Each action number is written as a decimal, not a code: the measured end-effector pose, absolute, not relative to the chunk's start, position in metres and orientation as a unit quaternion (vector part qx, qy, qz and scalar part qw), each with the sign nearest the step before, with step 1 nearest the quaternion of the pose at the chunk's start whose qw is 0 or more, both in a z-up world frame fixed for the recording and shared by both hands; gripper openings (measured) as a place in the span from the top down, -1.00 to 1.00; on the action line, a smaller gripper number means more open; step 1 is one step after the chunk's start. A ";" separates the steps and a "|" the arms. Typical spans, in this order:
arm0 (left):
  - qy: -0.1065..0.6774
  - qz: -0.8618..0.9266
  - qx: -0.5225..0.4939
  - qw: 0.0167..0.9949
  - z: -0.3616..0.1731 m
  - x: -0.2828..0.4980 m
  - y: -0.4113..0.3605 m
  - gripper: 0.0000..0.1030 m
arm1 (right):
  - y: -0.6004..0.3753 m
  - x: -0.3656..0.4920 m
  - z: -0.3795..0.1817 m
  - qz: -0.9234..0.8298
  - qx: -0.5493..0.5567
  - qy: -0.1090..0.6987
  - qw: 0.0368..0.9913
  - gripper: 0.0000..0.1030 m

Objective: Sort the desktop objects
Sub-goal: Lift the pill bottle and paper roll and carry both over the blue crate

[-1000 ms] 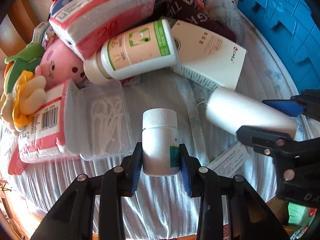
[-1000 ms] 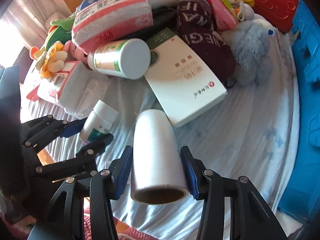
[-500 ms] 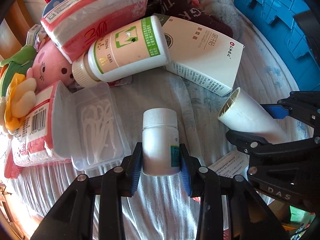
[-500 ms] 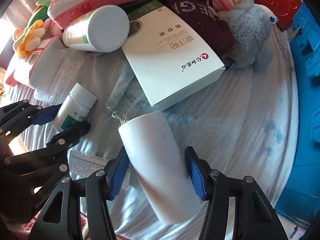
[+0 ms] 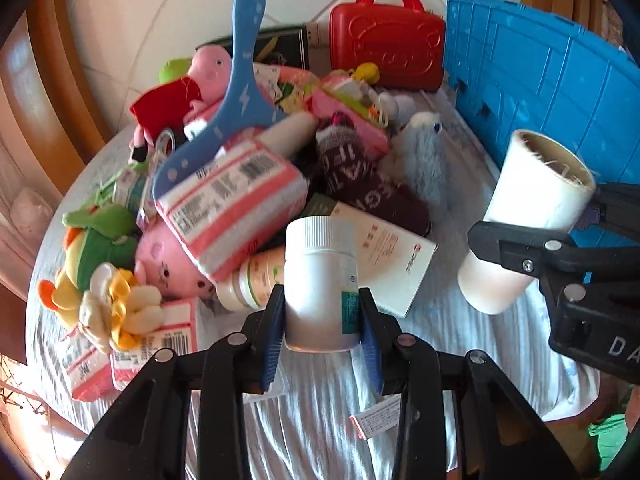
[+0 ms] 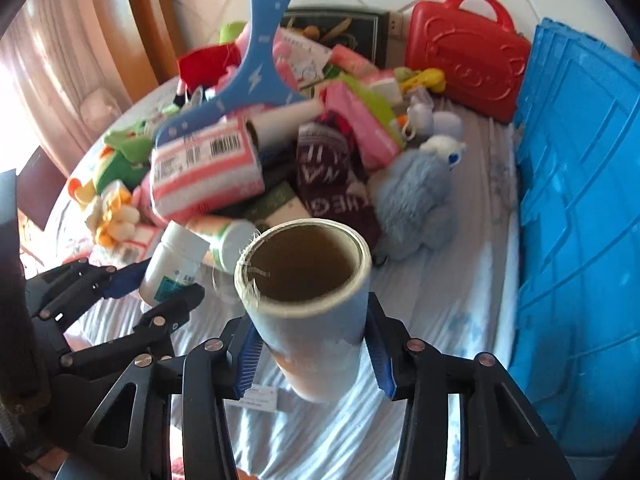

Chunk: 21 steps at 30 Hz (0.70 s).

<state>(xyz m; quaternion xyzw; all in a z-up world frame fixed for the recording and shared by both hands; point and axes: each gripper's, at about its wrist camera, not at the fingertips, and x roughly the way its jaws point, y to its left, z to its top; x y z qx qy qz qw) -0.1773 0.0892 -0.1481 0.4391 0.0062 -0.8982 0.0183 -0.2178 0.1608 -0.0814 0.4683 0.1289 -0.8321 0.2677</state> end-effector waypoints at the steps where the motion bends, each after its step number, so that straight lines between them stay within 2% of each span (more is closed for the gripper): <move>1: 0.006 -0.904 0.427 0.016 -0.135 -0.176 0.090 0.35 | 0.156 -0.234 -0.070 -0.839 0.456 0.126 0.268 0.13; 13: 0.001 -0.951 0.306 -0.036 -0.017 -0.183 0.161 0.35 | 0.220 -0.235 0.098 -0.916 0.303 0.093 0.245 0.13; 17: -0.010 -0.958 0.278 -0.068 0.027 -0.189 0.203 0.35 | 0.266 -0.239 0.142 -0.940 0.268 0.094 0.187 0.13; 21: -0.023 -0.956 0.273 -0.104 0.059 -0.205 0.258 0.35 | 0.325 -0.253 0.163 -0.949 0.273 0.094 0.126 0.13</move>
